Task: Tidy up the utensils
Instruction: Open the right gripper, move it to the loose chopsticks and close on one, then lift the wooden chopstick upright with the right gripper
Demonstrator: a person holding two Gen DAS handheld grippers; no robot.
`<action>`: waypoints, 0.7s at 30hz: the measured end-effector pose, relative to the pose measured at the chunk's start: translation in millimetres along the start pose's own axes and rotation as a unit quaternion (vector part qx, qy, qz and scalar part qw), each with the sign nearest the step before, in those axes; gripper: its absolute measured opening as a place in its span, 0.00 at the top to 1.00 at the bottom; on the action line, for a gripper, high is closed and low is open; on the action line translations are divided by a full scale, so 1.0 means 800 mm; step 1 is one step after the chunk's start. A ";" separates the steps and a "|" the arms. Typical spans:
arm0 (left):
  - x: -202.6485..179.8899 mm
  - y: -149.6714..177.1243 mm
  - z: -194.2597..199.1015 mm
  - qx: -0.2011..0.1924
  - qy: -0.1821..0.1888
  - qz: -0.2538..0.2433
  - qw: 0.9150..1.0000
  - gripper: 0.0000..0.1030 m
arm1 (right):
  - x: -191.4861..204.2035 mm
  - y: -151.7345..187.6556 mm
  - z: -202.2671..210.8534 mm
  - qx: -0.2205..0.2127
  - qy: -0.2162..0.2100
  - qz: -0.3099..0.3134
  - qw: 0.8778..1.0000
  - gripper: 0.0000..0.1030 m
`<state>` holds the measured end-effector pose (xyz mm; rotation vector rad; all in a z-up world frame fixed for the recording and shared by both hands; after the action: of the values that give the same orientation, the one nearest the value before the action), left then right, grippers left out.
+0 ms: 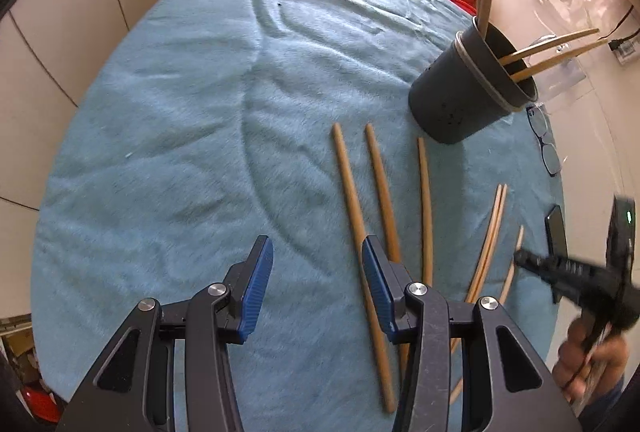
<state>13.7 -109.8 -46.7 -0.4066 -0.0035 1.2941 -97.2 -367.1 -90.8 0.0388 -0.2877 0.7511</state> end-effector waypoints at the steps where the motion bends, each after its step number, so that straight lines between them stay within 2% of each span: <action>1: -0.002 -0.004 -0.004 0.003 0.002 0.000 1.000 0.57 | -0.005 0.002 0.001 0.001 -0.002 -0.002 1.000 0.94; 9: -0.018 -0.034 -0.042 0.035 -0.006 -0.014 0.999 0.57 | -0.019 0.008 0.004 0.015 -0.020 -0.012 1.000 0.94; 11: -0.023 -0.040 -0.047 0.037 -0.020 -0.028 0.999 0.61 | -0.023 0.010 0.005 0.019 -0.023 -0.013 0.999 0.93; 16: -0.028 -0.050 -0.053 0.024 -0.079 -0.075 0.994 0.91 | -0.015 0.001 0.002 0.020 -0.008 -0.009 1.000 0.91; 21: -0.020 -0.039 -0.043 0.009 -0.047 -0.051 0.998 0.95 | -0.011 -0.005 0.000 0.019 -0.018 -0.007 1.000 0.93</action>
<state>46.3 -141.3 -65.9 -0.3257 -0.0895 1.2114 -100.7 -375.9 -93.4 0.0904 -0.3071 0.7423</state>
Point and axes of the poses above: each gripper's, at about its wrist camera, not at the fingertips, and z roughly against the way its jaws point, x to its left, y to its underside, the point moved 8 cm from there along -z, roughly the way its jaws point, and after that the axes turned 9 degrees about -z, right-handed, at the moved point
